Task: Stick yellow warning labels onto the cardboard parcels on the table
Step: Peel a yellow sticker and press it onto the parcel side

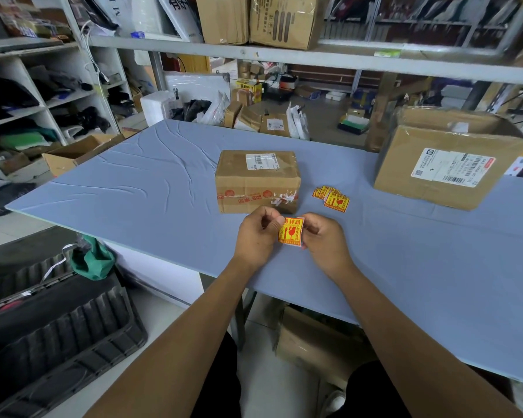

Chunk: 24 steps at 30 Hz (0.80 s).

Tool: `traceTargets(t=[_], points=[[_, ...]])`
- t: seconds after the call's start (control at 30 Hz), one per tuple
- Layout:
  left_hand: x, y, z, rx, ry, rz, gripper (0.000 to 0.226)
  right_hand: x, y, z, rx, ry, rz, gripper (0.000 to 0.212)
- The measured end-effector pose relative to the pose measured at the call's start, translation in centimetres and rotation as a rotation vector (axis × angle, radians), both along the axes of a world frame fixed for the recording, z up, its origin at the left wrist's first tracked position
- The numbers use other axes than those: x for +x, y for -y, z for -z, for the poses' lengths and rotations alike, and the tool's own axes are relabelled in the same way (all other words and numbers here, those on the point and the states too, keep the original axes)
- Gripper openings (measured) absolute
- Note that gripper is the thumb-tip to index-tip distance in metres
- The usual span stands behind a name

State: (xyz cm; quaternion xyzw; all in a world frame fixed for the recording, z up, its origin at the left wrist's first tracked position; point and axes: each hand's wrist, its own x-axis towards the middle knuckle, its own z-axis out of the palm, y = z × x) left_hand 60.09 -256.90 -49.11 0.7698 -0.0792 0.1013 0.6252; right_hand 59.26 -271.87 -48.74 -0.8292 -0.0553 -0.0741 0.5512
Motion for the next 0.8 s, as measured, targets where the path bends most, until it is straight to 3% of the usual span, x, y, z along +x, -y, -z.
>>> traceTargets(t=[0.33,0.57,0.67,0.8], points=[[0.3,0.0,0.2,-0.058,-0.02,-0.108,0.025,-0.7,4.9,-2.0,-0.324,-0.074,0.287,0.013],[0.4,0.0,0.2,-0.041,-0.028,-0.086,0.026,-0.9,7.3,-2.3,-0.323,-0.137,0.411,0.024],[0.3,0.1,0.1,-0.042,-0.028,-0.075,0.027,-1.4,6.3,-2.8,-0.326,-0.05,0.452,0.033],[0.3,0.2,-0.5,-0.07,-0.028,-0.024,0.028,-1.3,3.5,-3.7,-0.258,0.055,0.317,0.018]])
